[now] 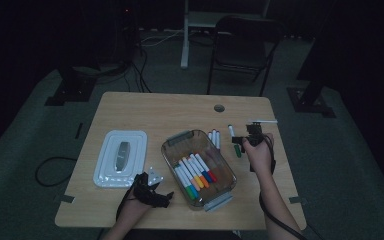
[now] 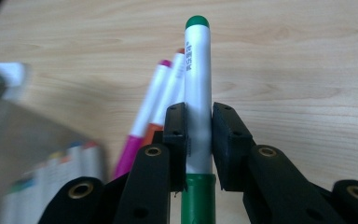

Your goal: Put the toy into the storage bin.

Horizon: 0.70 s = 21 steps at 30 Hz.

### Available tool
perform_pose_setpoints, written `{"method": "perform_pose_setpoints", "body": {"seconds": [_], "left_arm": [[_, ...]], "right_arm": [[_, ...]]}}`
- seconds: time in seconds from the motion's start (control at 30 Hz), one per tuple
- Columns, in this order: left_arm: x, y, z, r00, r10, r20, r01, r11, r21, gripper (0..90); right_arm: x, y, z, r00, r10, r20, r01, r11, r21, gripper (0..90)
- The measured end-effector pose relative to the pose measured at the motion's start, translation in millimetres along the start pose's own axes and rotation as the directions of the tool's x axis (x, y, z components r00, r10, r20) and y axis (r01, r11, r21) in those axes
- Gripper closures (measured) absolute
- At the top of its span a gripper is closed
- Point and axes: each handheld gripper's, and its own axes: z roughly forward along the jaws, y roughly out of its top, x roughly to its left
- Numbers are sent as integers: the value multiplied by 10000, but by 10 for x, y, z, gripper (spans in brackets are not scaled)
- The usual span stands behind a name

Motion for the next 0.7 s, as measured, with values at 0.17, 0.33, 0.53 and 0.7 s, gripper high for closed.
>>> {"method": "perform_pose_setpoints", "body": {"seconds": [0.17,0.33,0.53,0.7], "left_arm": [[0,0,0,10000,-5,3,5,10000,1,19],[1,0,1,10000,7,-12,-7,10000,-12,19],[0,1,0,10000,1,-1,-1,10000,0,19],[1,1,-1,10000,13,0,-13,10000,6,19]], "right_arm": [[193,-4,-309,9971,-534,-545,514,9980,-375,765],[420,-29,-555,9874,-1056,-1177,992,9933,-592,764],[728,-87,-763,9647,-1760,-1959,1627,9832,-824,765],[1005,-166,-800,9385,-2306,-2569,2244,9730,-536,765]]}}
